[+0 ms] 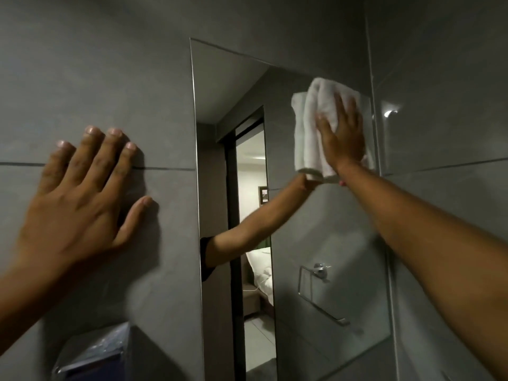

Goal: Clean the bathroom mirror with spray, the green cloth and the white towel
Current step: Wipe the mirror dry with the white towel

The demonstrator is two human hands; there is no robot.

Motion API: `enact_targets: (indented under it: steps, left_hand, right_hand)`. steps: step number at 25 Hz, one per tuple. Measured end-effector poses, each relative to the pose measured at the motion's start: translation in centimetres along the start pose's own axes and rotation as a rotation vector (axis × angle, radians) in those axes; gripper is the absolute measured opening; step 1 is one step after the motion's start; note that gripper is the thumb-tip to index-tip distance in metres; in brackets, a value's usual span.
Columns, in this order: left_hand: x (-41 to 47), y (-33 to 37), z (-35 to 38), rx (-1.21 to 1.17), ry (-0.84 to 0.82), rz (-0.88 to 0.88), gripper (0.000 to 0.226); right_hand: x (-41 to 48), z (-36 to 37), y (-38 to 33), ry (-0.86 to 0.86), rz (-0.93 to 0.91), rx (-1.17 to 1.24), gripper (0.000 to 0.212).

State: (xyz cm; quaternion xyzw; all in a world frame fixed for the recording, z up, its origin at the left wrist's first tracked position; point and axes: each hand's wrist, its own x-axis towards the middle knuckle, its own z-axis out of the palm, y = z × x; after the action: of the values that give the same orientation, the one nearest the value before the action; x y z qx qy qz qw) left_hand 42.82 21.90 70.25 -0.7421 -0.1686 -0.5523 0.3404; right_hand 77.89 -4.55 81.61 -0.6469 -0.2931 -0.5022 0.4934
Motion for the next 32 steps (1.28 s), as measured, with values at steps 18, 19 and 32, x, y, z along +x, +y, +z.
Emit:
enact_targets:
  steps: [18, 19, 32]
  left_hand:
    - [0.0, 1.1, -2.6, 0.068, -0.012, -0.014, 0.082]
    - [0.0, 1.1, -2.7, 0.075, -0.006, -0.017, 0.082]
    - [0.1, 1.4, -2.9, 0.085, -0.064, -0.02, 0.081]
  right_hand:
    - [-16.6, 2.3, -13.8, -0.099, -0.17, 0.026, 0.069]
    - [-14.1, 2.5, -15.2, -0.092, -0.214, 0.033, 0.067]
    - [-11.1, 0.2, -2.5, 0.04, 0.367, 0.111, 0.068]
